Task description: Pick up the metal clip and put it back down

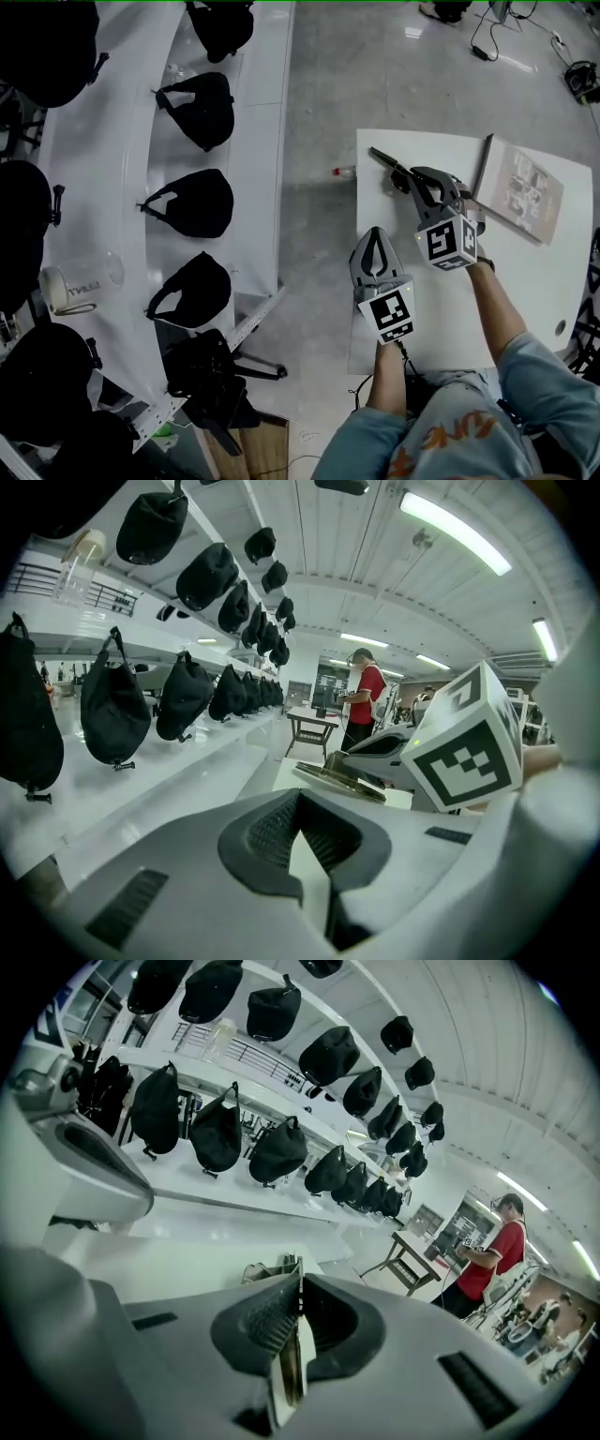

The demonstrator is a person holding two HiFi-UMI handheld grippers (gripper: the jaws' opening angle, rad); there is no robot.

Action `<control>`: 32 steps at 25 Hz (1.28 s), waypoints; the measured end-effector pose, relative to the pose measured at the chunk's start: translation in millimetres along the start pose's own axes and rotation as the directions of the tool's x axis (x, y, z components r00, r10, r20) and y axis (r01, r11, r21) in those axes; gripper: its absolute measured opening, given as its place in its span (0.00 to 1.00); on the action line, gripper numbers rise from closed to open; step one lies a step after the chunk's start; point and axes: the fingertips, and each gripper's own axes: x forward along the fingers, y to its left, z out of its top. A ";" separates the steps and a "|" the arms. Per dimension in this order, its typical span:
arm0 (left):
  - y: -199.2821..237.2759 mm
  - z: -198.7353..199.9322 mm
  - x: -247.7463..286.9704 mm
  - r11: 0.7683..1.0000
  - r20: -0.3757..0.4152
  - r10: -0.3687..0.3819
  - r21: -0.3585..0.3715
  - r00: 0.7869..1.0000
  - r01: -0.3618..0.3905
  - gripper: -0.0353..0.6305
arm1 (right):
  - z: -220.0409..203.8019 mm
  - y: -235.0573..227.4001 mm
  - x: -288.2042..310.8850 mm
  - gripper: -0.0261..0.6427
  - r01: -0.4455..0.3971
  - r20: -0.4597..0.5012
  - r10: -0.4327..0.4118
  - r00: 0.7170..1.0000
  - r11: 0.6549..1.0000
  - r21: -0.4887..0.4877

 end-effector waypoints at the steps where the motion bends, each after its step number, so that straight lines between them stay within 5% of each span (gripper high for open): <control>1: 0.4 -0.5 0.2 1.000 0.000 0.003 0.000 1.000 -0.003 0.07 | -0.8 1.5 1.8 0.09 -0.002 0.000 0.002 1.000 1.000 -0.014; 12: -4.6 -1.9 -9.4 1.000 -0.016 0.010 -0.026 1.000 -0.010 0.07 | -3.8 30.9 19.4 0.13 -0.098 -0.034 0.096 0.995 0.993 -0.061; 22: -8.2 3.0 -43.7 0.999 0.022 0.037 -0.028 0.999 -0.036 0.07 | 2.4 15.6 -42.4 0.21 -0.089 0.068 0.075 0.995 0.970 0.227; 32: -58.1 14.1 -92.6 1.000 0.085 0.016 -0.024 0.996 -0.014 0.07 | -19.8 10.5 -149.5 0.09 -0.139 0.155 0.079 0.985 0.891 0.432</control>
